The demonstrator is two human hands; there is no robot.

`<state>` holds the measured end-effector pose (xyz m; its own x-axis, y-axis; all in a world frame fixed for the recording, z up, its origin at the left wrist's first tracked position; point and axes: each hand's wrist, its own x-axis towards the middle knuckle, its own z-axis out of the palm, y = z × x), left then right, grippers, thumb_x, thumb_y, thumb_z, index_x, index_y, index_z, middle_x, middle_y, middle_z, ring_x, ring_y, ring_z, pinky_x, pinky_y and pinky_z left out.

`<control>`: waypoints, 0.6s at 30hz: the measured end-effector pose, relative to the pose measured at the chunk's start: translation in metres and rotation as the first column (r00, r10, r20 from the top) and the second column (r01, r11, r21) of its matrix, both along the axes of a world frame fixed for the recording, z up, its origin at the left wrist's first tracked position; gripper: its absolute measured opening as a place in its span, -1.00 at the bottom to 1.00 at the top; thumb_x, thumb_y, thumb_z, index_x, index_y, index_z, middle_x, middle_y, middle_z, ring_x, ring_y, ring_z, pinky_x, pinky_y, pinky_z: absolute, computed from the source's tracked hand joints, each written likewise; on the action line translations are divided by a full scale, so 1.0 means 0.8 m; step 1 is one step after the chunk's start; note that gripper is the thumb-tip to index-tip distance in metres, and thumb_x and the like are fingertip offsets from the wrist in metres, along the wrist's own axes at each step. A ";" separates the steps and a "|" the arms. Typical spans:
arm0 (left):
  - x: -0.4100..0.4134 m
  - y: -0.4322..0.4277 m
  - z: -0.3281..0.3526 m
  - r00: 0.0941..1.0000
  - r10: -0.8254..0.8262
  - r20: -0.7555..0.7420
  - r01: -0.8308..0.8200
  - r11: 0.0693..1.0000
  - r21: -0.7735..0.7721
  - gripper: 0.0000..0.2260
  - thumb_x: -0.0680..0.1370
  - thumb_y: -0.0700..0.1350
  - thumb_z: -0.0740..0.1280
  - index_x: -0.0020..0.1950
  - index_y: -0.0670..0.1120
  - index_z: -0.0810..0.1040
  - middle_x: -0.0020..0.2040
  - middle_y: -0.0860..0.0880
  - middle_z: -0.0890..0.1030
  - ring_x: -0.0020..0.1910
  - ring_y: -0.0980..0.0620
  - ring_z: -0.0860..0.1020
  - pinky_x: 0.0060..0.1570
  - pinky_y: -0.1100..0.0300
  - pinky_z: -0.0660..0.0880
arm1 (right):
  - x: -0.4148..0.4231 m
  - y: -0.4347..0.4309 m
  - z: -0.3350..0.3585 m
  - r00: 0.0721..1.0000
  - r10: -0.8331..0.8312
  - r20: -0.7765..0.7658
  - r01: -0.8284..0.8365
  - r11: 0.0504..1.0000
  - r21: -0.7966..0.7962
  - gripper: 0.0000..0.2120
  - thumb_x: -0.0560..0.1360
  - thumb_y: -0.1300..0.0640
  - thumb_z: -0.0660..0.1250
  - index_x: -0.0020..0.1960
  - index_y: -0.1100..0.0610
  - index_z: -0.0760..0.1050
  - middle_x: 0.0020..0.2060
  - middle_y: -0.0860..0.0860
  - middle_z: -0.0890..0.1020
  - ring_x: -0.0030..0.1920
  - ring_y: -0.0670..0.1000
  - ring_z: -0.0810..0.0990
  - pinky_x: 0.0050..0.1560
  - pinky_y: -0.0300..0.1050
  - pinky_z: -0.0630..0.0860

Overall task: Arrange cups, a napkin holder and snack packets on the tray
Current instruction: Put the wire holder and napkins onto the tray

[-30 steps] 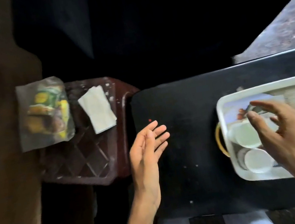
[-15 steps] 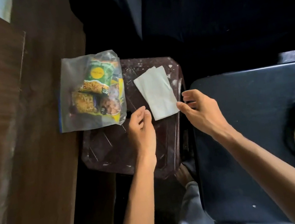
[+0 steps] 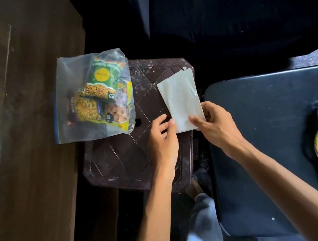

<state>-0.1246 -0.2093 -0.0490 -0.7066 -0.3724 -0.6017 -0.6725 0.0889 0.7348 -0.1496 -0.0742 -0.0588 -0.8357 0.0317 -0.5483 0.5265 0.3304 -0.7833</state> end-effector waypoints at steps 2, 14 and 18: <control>0.002 0.009 0.002 1.000 0.026 -0.001 -0.026 0.998 0.056 -0.67 0.64 -0.03 0.31 0.40 -0.01 0.47 0.18 -0.06 0.68 0.12 0.02 0.67 0.22 -0.10 0.60 | 0.017 0.019 0.011 1.000 0.016 0.027 -0.014 0.998 -0.061 -0.82 0.58 0.05 0.37 0.16 0.04 0.55 0.00 -0.13 0.68 -0.01 -0.11 0.68 0.03 -0.11 0.65; 0.054 0.208 0.039 0.994 0.067 -0.085 -0.022 0.894 0.447 -0.84 0.67 -0.20 0.28 0.22 -0.08 0.56 -0.05 0.06 0.77 -0.03 0.10 0.73 -0.06 0.20 0.65 | 0.168 0.219 0.085 0.954 -0.286 -0.088 0.288 0.958 0.006 -0.93 0.56 0.01 0.39 -0.03 -0.01 0.61 -0.18 -0.08 0.70 -0.17 -0.03 0.68 -0.15 0.03 0.62; 0.071 0.325 0.063 0.990 -0.072 -0.119 0.119 0.879 0.462 -0.83 0.66 -0.21 0.28 0.24 -0.14 0.54 0.00 -0.05 0.75 -0.04 0.03 0.70 -0.03 0.12 0.63 | 0.203 0.317 0.104 0.887 -0.415 -0.204 0.438 0.895 0.081 -0.92 0.56 0.12 0.41 -0.12 0.03 0.60 -0.27 -0.05 0.65 -0.27 -0.09 0.60 -0.27 -0.06 0.54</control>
<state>-0.0674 0.0508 0.0012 -0.7870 0.0074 -0.6169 -0.6031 -0.2201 0.7667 0.0132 0.1795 0.0246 -0.8086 0.4638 -0.3621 0.4950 0.2033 -0.8448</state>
